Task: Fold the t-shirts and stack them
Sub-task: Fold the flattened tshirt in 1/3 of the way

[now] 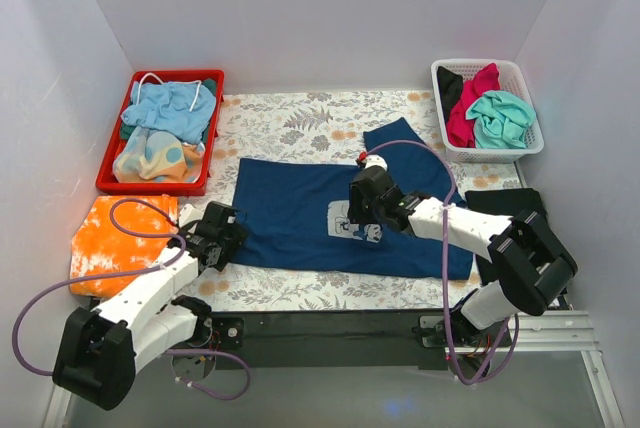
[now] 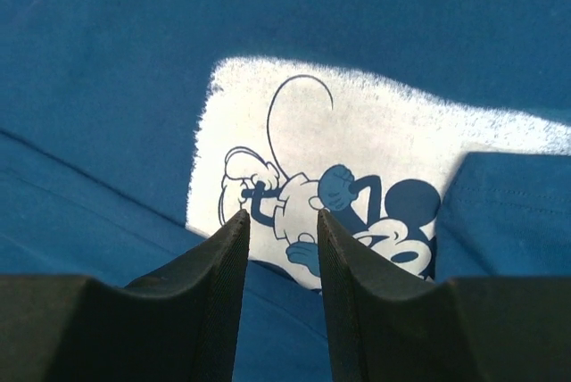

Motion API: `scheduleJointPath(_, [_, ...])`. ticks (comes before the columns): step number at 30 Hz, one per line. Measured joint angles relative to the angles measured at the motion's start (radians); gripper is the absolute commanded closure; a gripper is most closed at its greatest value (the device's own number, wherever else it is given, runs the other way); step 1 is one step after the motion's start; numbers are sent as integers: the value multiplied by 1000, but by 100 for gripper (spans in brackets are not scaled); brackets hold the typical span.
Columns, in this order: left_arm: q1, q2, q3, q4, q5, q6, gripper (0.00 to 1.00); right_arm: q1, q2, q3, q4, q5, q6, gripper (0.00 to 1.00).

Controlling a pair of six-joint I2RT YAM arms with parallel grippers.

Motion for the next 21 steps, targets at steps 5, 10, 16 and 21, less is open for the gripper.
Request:
scheduleJointPath(5, [-24, -68, -7, -101, -18, -53, 37, 0, 0, 6, 5, -22, -12, 57])
scheduleJointPath(10, [-33, -69, 43, -134, -39, -6, 37, 0, -3, 6, 5, -20, -27, 54])
scheduleJointPath(16, [-40, 33, 245, -31, -70, 152, 11, -8, -60, 5, 3, 41, -45, 51])
scheduleJointPath(21, [-40, 254, 405, 98, -107, 289, 7, -97, -69, 51, -6, 42, -84, 53])
